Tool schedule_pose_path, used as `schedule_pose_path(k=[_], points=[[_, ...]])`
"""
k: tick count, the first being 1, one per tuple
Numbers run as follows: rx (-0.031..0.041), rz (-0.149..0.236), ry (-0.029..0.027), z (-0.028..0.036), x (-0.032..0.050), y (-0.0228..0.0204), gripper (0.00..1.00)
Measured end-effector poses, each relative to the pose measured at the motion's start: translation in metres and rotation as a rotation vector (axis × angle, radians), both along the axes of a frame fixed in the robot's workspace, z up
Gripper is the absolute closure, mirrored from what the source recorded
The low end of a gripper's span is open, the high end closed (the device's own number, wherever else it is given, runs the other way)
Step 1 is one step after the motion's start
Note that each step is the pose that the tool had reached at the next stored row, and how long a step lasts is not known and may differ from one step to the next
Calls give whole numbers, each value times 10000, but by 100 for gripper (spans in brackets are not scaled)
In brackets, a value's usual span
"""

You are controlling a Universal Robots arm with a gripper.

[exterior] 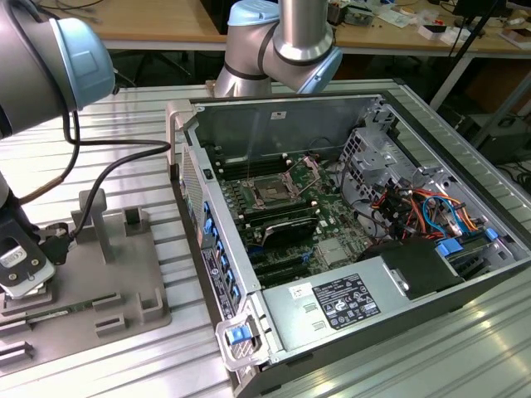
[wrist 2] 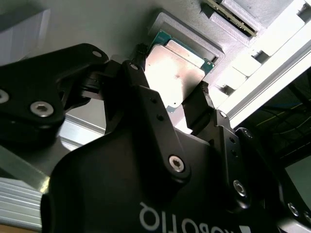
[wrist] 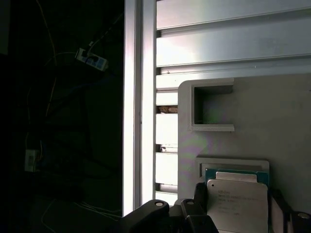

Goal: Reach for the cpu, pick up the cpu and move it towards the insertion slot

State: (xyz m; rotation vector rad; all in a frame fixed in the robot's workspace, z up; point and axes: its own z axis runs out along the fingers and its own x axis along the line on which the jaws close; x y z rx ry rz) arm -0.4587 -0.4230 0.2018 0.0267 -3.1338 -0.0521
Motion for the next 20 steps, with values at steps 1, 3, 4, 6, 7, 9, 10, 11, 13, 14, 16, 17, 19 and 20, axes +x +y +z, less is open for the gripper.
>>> schedule_pose_path(k=[1, 3, 4, 6, 7, 9, 10, 11, 13, 14, 16, 17, 19, 20], points=[[0, 0, 1, 1, 0, 0, 45], [0, 1, 0, 1, 0, 0, 45], [0, 0, 1, 2, 0, 0, 45], [-2, 0, 5, 12, 0, 0, 45], [-2, 0, 2, 15, 0, 0, 45], [0, 0, 0, 23, 0, 0, 45], [1, 0, -1, 25, 0, 0, 45], [1, 0, -1, 27, 0, 0, 45], [0, 0, 1, 36, 0, 0, 45], [0, 0, 0, 39, 0, 0, 45], [1, 0, 0, 43, 0, 0, 45], [0, 0, 1, 47, 0, 0, 45], [0, 0, 1, 48, 0, 0, 45], [0, 0, 0, 49, 0, 0, 45]])
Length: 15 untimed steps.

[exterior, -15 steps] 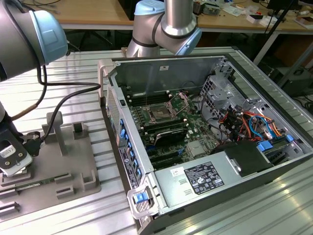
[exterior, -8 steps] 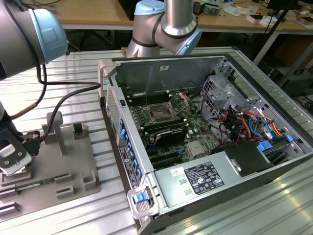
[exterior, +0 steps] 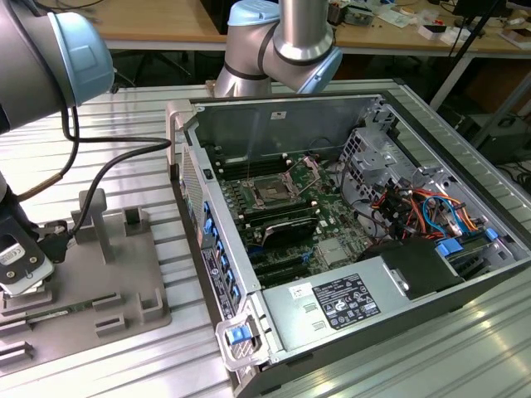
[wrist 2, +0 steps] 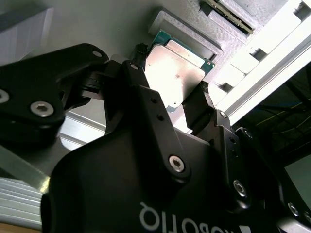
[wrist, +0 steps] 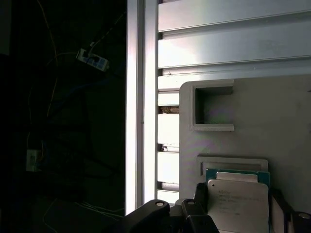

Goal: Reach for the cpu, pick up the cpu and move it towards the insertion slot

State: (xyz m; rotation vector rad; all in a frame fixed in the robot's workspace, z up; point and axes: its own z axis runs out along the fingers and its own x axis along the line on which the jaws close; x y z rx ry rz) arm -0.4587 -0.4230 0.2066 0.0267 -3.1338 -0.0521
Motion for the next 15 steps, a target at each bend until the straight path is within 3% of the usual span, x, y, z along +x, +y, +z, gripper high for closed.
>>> schedule_pose_path(k=[15], points=[[0, 0, 0, 53, 0, 0, 45]])
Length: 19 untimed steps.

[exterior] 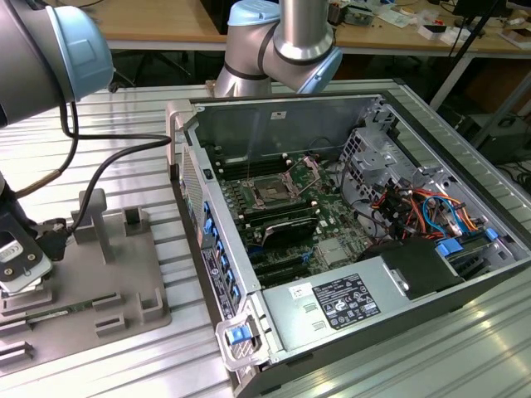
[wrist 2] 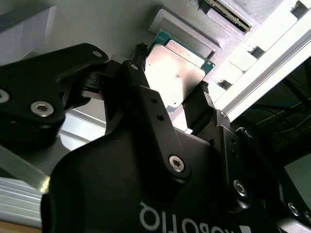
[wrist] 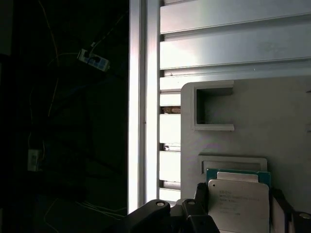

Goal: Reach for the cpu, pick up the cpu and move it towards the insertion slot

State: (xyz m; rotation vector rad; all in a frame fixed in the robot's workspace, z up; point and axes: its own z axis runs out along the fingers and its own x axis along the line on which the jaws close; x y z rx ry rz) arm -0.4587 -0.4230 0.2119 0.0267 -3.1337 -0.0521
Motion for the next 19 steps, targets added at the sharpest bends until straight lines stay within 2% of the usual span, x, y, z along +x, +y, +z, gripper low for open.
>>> schedule_pose_path(k=[19], points=[[1, 0, -1, 45, 0, 0, 45]])
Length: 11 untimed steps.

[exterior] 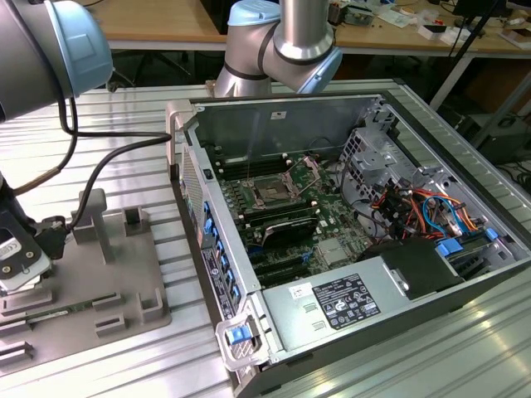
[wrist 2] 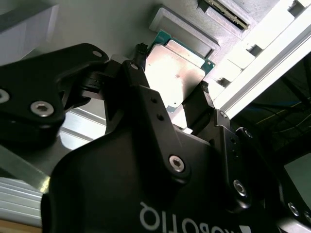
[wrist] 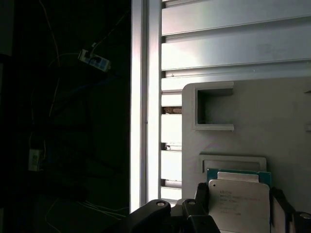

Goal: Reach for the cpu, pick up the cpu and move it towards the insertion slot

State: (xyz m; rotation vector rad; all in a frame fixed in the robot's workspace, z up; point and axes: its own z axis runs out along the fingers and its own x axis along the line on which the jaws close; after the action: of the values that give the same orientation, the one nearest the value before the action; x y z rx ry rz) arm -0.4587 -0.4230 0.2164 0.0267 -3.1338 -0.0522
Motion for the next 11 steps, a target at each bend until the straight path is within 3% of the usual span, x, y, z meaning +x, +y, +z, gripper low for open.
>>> schedule_pose_path(k=[11], points=[[-1, 0, 1, 22, 0, 0, 45]])
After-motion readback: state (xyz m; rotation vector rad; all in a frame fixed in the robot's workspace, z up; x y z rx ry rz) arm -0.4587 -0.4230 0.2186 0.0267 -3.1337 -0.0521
